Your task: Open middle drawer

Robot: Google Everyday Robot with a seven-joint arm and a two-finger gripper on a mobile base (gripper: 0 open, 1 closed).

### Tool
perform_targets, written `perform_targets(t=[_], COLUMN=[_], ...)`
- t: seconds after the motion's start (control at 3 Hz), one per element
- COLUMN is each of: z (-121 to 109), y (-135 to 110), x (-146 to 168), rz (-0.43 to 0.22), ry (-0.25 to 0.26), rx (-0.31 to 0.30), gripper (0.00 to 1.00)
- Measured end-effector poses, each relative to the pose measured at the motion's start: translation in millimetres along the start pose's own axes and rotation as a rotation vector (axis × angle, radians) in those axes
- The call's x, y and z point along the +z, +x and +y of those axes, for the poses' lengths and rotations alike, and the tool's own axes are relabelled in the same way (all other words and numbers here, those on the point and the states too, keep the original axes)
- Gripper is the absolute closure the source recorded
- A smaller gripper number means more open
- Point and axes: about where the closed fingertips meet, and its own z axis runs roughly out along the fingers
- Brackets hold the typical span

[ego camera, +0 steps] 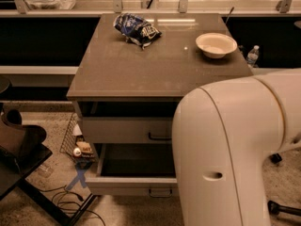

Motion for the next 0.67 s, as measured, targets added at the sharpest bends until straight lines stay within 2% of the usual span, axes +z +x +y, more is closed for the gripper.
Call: perform_targets(t=[0.33,0.67], z=[0,12], y=[0,5], x=[1,-9], rz=[0.000,0.019], ry=[0.000,-0.016], rx=[0.000,0.009], gripper=[1.00,1.00])
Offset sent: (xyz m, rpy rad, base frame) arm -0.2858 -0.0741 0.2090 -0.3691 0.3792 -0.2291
